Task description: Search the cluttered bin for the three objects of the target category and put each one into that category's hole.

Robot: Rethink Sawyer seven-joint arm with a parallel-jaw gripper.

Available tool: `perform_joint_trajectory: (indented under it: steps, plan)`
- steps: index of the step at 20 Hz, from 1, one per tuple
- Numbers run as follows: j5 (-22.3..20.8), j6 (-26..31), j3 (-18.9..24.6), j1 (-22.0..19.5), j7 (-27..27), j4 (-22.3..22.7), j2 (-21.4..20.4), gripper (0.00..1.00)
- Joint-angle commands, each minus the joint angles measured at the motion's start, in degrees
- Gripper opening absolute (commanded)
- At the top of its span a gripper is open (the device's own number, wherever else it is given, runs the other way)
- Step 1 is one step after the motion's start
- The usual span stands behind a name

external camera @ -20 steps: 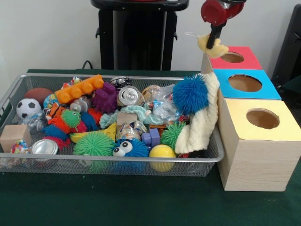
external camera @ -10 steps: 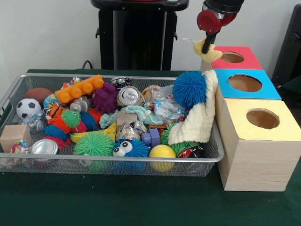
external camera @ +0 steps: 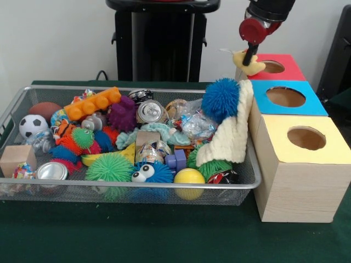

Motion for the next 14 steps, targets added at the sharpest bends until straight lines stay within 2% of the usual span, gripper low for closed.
perform_joint_trajectory:
  steps: [1, 6, 14]
  plan:
    - [2.6, -3.5, -1.5, 1.2, 10.7, 4.3, 1.6, 0.0]
    - [4.4, -2.5, -0.5, 1.2, 8.2, 6.0, 1.5, 0.0]
    - [3.7, -2.2, 0.7, 2.4, 5.3, 3.6, 3.7, 0.0]
